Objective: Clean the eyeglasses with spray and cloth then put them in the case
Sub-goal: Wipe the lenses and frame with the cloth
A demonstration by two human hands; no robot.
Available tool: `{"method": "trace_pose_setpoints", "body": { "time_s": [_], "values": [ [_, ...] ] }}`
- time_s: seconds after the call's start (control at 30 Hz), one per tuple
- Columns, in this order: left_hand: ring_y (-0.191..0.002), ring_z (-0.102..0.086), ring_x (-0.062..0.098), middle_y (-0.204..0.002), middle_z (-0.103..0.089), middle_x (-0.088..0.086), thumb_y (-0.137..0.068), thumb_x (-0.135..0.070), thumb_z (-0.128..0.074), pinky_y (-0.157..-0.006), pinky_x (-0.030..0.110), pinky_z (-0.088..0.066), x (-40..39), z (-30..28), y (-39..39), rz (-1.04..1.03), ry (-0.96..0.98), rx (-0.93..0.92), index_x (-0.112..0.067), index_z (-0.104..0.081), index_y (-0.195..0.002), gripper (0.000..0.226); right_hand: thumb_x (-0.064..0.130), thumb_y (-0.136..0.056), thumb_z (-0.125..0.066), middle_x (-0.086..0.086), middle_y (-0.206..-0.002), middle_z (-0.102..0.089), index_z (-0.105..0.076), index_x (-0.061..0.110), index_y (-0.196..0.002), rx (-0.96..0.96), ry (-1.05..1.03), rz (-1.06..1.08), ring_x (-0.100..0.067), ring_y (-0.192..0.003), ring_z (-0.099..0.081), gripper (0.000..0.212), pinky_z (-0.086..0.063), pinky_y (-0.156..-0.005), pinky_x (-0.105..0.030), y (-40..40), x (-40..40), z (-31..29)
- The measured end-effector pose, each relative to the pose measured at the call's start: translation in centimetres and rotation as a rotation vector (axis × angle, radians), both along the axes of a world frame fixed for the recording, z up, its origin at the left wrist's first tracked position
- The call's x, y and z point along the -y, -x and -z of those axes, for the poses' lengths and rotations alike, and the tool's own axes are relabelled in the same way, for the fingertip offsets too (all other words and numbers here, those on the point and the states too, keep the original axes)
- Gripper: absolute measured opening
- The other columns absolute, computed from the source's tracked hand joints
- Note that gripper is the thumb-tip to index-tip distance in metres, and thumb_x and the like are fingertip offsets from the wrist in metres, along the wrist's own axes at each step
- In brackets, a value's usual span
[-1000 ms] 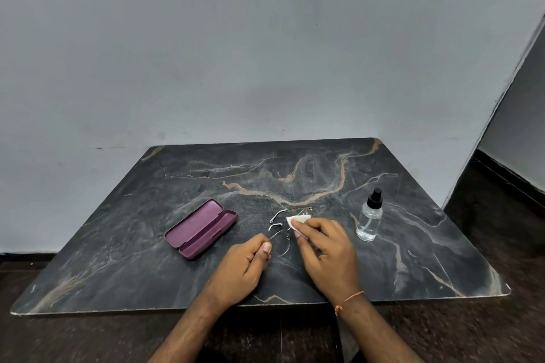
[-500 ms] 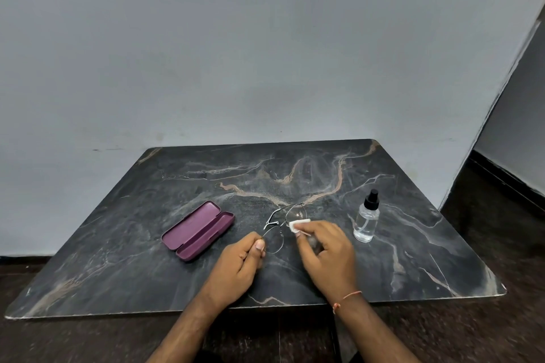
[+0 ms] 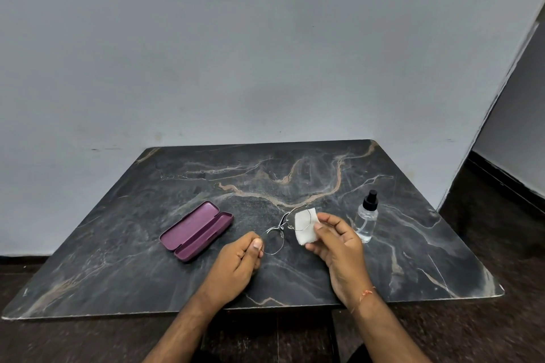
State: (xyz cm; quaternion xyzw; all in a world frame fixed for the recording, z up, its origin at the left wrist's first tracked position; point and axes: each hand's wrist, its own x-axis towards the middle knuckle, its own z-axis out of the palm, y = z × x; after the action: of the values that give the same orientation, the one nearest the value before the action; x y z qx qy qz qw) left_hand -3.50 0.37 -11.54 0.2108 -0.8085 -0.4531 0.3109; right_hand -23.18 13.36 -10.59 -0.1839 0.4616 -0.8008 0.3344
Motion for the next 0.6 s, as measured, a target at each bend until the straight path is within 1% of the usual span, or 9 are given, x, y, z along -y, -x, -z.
{"method": "trace_pose_setpoints", "body": {
  "time_s": [0.07, 0.1, 0.17, 0.23, 0.3, 0.4, 0.47, 0.53, 0.6],
  "values": [
    [-0.059, -0.048, 0.004, -0.064, -0.055, -0.010, -0.109, -0.054, -0.042, -0.058, 0.024, -0.042, 0.09, 0.13, 0.00, 0.006, 0.005, 0.009, -0.030, -0.057, -0.085, 0.036, 0.014, -0.088, -0.079, -0.015, -0.111, -0.081, -0.069, 0.007, -0.124, 0.081, 0.068, -0.056, -0.021, -0.091, -0.078, 0.038, -0.065, -0.070, -0.030, -0.32, -0.11, -0.28],
    [-0.059, -0.047, 0.004, -0.063, -0.055, -0.010, -0.109, -0.054, -0.042, -0.057, 0.025, -0.042, 0.13, 0.17, -0.03, 0.009, 0.005, 0.013, -0.031, -0.056, -0.085, 0.036, 0.015, -0.086, -0.079, -0.016, -0.115, -0.080, -0.067, 0.007, -0.127, 0.103, 0.079, -0.071, -0.022, -0.094, -0.078, 0.044, -0.065, -0.071, -0.031, -0.46, -0.10, -0.43],
    [-0.058, -0.047, 0.003, -0.063, -0.054, -0.010, -0.109, -0.055, -0.042, -0.057, 0.023, -0.041, 0.18, 0.27, -0.12, 0.020, 0.002, 0.026, -0.033, -0.057, -0.085, 0.036, 0.016, -0.086, -0.078, -0.016, -0.119, -0.079, -0.065, 0.009, -0.133, 0.128, 0.083, -0.088, -0.021, -0.097, -0.079, 0.049, -0.065, -0.074, -0.032, -0.67, 0.00, -0.62],
    [-0.058, -0.048, 0.003, -0.064, -0.055, -0.010, -0.109, -0.055, -0.042, -0.058, 0.019, -0.041, 0.18, 0.30, -0.21, 0.030, -0.005, 0.036, -0.034, -0.057, -0.085, 0.036, 0.016, -0.088, -0.077, -0.014, -0.120, -0.079, -0.064, 0.010, -0.135, 0.122, 0.075, -0.107, -0.020, -0.096, -0.078, 0.049, -0.065, -0.074, -0.032, -0.71, 0.00, -0.70],
    [-0.057, -0.049, 0.002, -0.064, -0.056, -0.011, -0.109, -0.055, -0.042, -0.058, 0.017, -0.040, 0.17, 0.23, -0.26, 0.044, -0.022, 0.039, -0.036, -0.057, -0.084, 0.036, 0.017, -0.090, -0.075, -0.014, -0.121, -0.078, -0.065, 0.011, -0.134, 0.113, 0.081, -0.144, -0.021, -0.097, -0.077, 0.046, -0.066, -0.077, -0.034, -0.63, -0.06, -0.59],
    [-0.058, -0.048, 0.003, -0.065, -0.055, -0.010, -0.110, -0.056, -0.042, -0.058, 0.018, -0.041, 0.20, 0.12, -0.22, 0.061, -0.031, 0.041, -0.035, -0.057, -0.083, 0.037, 0.018, -0.094, -0.071, -0.012, -0.121, -0.077, -0.069, 0.015, -0.130, 0.108, 0.093, -0.223, -0.019, -0.097, -0.075, 0.036, -0.065, -0.079, -0.038, -0.49, -0.15, -0.62],
    [-0.058, -0.047, 0.003, -0.066, -0.055, -0.010, -0.109, -0.056, -0.043, -0.057, 0.019, -0.042, 0.23, 0.07, -0.20, 0.064, -0.062, 0.029, -0.033, -0.058, -0.083, 0.038, 0.017, -0.094, -0.070, -0.012, -0.118, -0.077, -0.068, 0.015, -0.130, 0.113, 0.085, -0.259, -0.019, -0.095, -0.074, 0.036, -0.065, -0.078, -0.039, -0.35, -0.05, -0.68],
    [-0.059, -0.047, 0.002, -0.066, -0.054, -0.010, -0.109, -0.056, -0.044, -0.056, 0.019, -0.041, 0.23, 0.06, -0.22, 0.058, -0.081, 0.017, -0.031, -0.058, -0.083, 0.039, 0.016, -0.092, -0.072, -0.013, -0.116, -0.077, -0.067, 0.013, -0.127, 0.131, 0.073, -0.256, -0.021, -0.096, -0.075, 0.036, -0.065, -0.077, -0.038, -0.24, 0.06, -0.67],
    [-0.059, -0.044, 0.004, -0.065, -0.052, -0.009, -0.109, -0.056, -0.044, -0.054, 0.020, -0.040, 0.17, 0.03, -0.29, 0.050, -0.114, -0.005, -0.030, -0.057, -0.083, 0.039, 0.015, -0.088, -0.076, -0.015, -0.112, -0.078, -0.065, 0.013, -0.119, 0.145, 0.070, -0.227, -0.021, -0.096, -0.077, 0.033, -0.065, -0.075, -0.036, -0.24, 0.13, -0.59]
  ]
}}
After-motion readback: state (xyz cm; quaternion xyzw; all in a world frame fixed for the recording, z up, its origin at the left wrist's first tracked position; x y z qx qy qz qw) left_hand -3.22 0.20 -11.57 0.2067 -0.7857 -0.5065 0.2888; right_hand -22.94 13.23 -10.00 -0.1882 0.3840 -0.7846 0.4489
